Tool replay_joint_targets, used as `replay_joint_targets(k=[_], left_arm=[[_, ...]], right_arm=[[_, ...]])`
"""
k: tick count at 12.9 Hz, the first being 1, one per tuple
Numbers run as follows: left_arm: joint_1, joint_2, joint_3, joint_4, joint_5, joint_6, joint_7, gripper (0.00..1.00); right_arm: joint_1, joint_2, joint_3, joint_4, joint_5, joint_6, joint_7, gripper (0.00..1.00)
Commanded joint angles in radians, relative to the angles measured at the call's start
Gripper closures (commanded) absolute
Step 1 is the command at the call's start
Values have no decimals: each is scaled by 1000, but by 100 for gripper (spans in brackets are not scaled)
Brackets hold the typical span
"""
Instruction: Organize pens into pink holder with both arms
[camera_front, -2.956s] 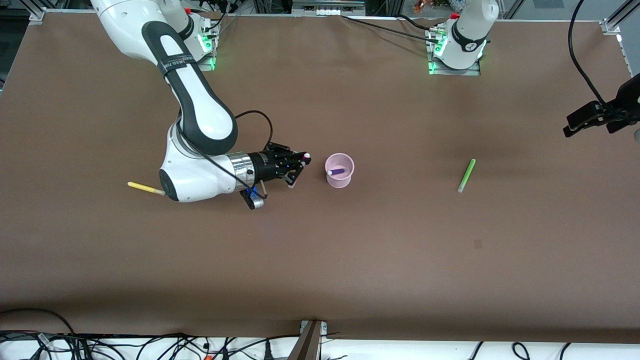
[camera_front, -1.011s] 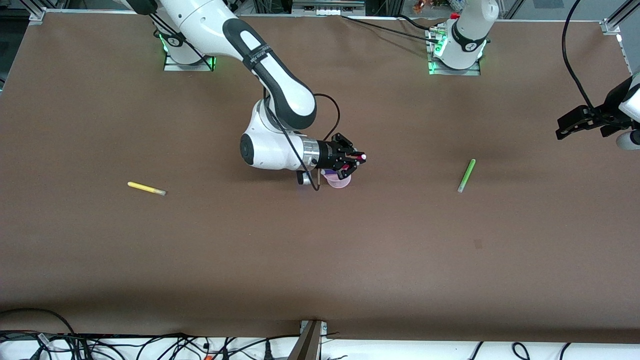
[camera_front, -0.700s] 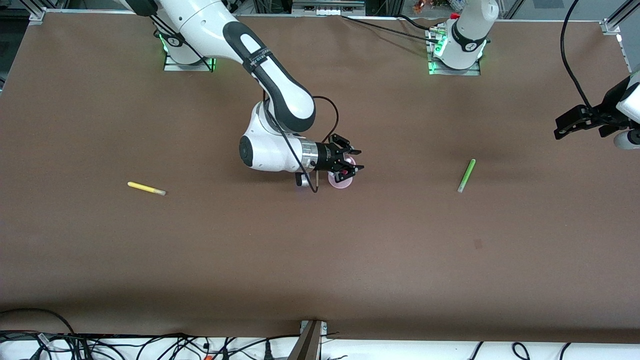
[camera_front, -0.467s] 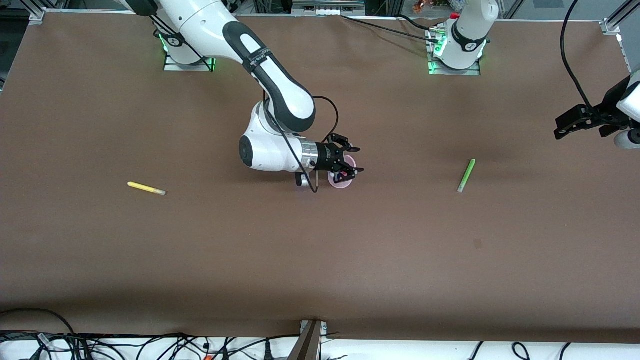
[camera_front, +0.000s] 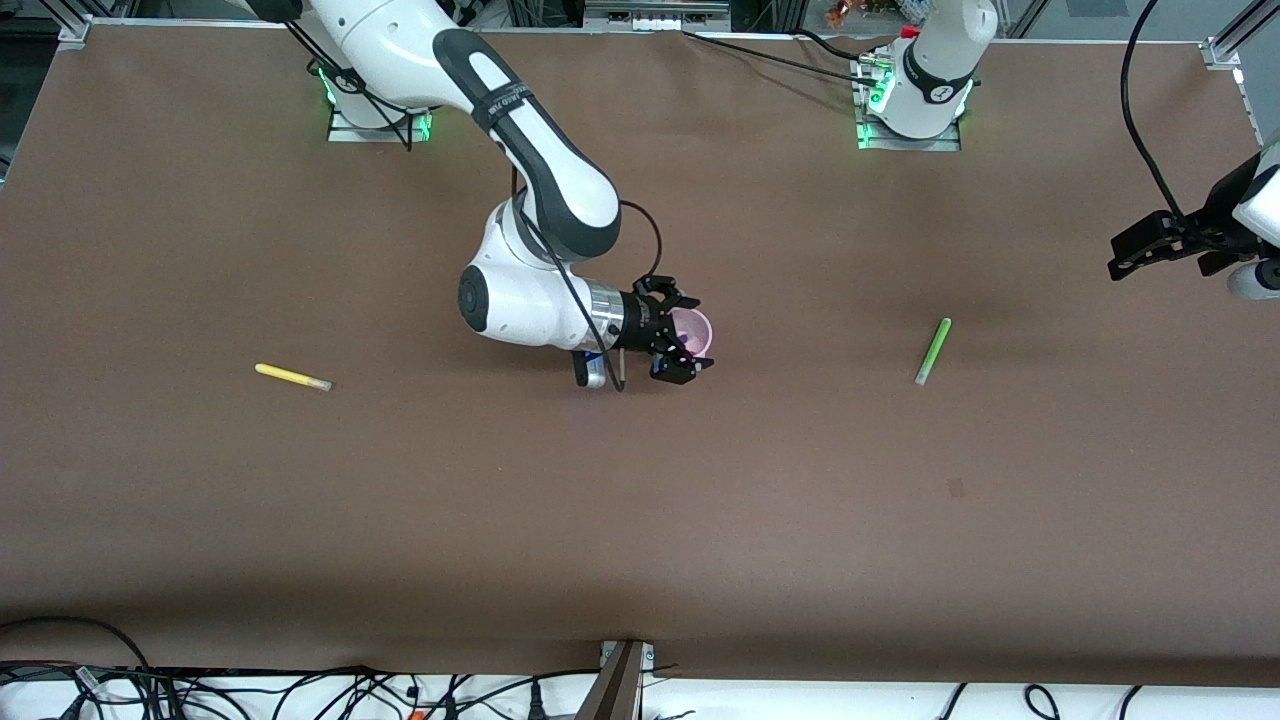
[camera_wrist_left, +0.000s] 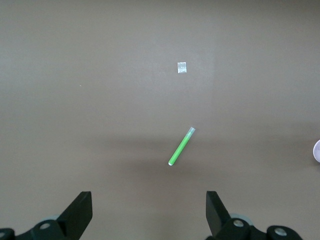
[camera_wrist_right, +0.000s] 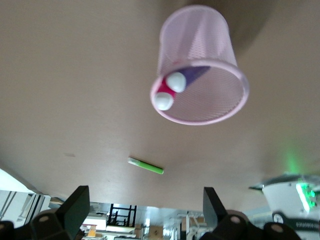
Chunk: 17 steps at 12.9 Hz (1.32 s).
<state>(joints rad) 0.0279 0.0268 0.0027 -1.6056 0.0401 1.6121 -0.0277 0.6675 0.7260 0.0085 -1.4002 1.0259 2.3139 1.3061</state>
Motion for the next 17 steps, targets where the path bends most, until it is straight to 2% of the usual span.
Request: replay_joint_targets(k=[1,3,5,6,11,17], left_arm=[[-3,21,-1,38,20,-24,14,0],[-2,21,-1,39,18,-24,14,0],[-2,21,0,39,18,-24,14,0],[-2,21,0,39,18,-24,14,0],[-3,21,0,39,18,-24,14,0],[-3,21,0,39,18,-24,15,0]], right_arm=[[-9,-58,-28,-13,-50,-7,-45,0],[-9,-98,-73,-13,-82,-43,-45,0],[-9,-144,-116,-11,-186,-128,-71,0],[-11,-173,-130,-11,-208,-158,-106,0],[-9,-312,-286,-23,-223,-459,-335,0],[-9,-437,-459,-46,-424,-749,-692,0]])
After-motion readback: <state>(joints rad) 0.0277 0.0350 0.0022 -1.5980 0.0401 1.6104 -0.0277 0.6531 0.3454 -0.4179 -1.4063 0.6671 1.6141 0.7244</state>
